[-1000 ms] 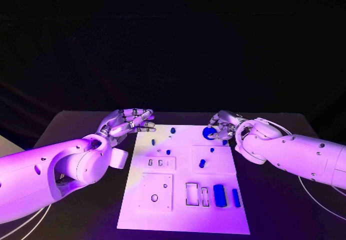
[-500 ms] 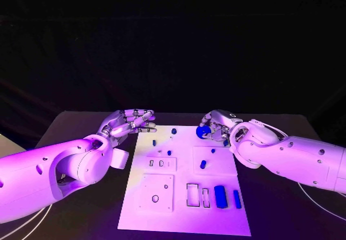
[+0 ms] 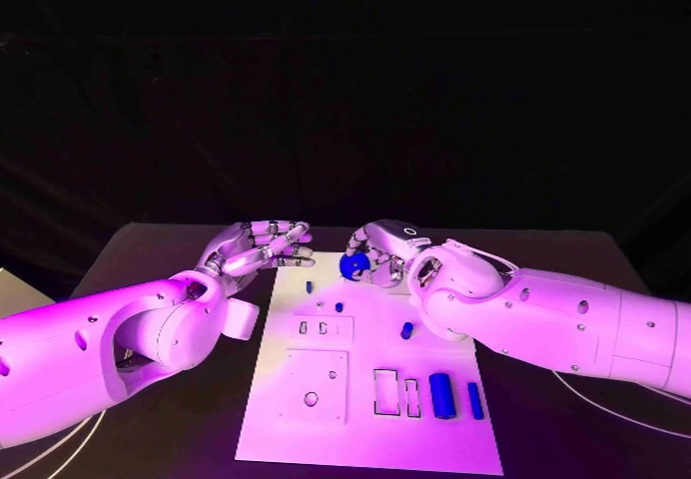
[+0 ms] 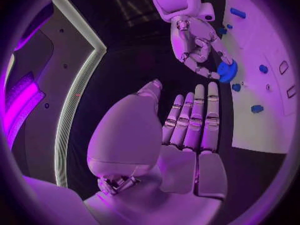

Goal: Assemble the parts on the task board

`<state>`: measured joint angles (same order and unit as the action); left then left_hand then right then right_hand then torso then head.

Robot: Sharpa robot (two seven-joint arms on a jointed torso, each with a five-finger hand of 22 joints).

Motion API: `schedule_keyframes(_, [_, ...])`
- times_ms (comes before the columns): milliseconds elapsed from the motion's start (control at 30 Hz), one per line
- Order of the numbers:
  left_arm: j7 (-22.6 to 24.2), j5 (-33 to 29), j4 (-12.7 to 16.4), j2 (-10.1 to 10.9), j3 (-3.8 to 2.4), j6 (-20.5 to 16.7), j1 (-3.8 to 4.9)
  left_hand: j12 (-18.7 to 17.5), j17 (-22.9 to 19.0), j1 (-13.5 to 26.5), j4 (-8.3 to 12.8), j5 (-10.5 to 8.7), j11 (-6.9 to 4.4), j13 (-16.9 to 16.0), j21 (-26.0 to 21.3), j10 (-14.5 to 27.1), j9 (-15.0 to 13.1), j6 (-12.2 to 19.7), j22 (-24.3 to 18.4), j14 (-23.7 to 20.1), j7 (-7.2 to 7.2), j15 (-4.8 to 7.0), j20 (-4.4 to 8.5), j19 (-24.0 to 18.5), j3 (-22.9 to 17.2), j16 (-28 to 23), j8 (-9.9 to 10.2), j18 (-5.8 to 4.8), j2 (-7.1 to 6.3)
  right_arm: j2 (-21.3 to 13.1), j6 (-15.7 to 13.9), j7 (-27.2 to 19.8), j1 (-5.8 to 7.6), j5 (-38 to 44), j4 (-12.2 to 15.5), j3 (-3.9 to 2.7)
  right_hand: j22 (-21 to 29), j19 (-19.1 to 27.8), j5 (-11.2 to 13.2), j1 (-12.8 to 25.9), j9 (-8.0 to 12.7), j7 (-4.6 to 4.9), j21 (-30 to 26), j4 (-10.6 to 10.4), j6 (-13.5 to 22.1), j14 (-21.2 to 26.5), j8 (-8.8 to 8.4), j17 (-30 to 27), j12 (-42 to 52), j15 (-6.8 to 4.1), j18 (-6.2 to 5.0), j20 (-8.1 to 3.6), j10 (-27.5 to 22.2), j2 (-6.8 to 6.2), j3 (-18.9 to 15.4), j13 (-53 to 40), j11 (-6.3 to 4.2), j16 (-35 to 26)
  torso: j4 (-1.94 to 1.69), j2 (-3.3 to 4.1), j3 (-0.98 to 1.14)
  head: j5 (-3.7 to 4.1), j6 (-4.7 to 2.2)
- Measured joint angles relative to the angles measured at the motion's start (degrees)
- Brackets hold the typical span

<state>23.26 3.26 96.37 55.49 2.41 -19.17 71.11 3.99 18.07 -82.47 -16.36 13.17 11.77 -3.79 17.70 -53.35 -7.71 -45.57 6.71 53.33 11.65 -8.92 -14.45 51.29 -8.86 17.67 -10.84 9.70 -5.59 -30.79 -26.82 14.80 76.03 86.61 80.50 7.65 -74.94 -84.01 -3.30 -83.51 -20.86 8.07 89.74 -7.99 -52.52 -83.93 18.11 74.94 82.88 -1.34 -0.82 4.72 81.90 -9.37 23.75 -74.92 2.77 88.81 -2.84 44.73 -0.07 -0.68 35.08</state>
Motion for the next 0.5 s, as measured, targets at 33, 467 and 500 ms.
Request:
schedule_keyframes(33, [0.0, 0.0, 0.0, 0.0, 0.0, 0.0, 0.0, 0.0, 0.0, 0.0, 0.0, 0.0, 0.0, 0.0, 0.0, 0.0, 0.0, 0.0, 0.0, 0.0, 0.0, 0.0, 0.0, 0.0, 0.0, 0.0, 0.0, 0.0, 0.0, 0.6, 0.0, 0.0, -0.15, 0.2, -0.5, 0.02, 0.0, 0.0, 0.0, 0.1, 0.0, 0.0, 0.0, 0.0, 0.0, 0.0, 0.0, 0.0, 0.0, 0.0, 0.0, 0.0, 0.0, -0.07, 0.0, 0.0, 0.0, 0.0, 0.0, 0.02, 0.01, 0.0, -0.01])
schedule_keyframes(467, [0.0, -0.1, 0.1, -0.1, 0.0, 0.0, 0.0, 0.0, 0.1, 0.0, 0.0, 0.0, 0.0, 0.0, 0.0, 0.0, 0.0, 0.0, 0.0, 0.0, 0.0, 0.0, 0.0, 0.0, 0.0, 0.0, 0.0, 0.0, 0.0, 6.0, 0.4, 0.0, -1.52, 1.1, -6.0, 0.38, 0.0, 0.0, 0.1, 0.7, 0.0, -0.01, 0.0, 0.2, 0.0, 0.0, 0.09, 0.0, -0.2, 0.0, 0.0, 0.0, 0.0, -0.67, 0.9, 0.0, 0.0, 0.0, 0.0, 0.08, 0.05, -0.36, 0.19])
schedule_keyframes(500, [0.0, -0.1, 0.0, -0.1, -0.01, 0.0, 0.0, 0.0, 0.1, 0.0, 0.0, 0.0, 0.0, 0.0, 0.0, 0.0, 0.0, 0.0, 0.0, 0.0, 0.0, 0.0, 0.0, 0.0, 0.0, 0.0, 0.0, 0.0, 0.0, 6.2, 0.5, 0.0, -1.57, 1.1, -6.3, 0.42, 0.0, 0.0, 0.1, 0.7, 0.1, -0.01, 0.0, 0.1, 0.0, 0.0, 0.09, 0.0, -0.2, 0.0, 0.0, 0.0, 0.0, -0.66, 1.0, 0.0, 0.0, 0.0, 0.01, 0.08, 0.05, -0.4, 0.19])
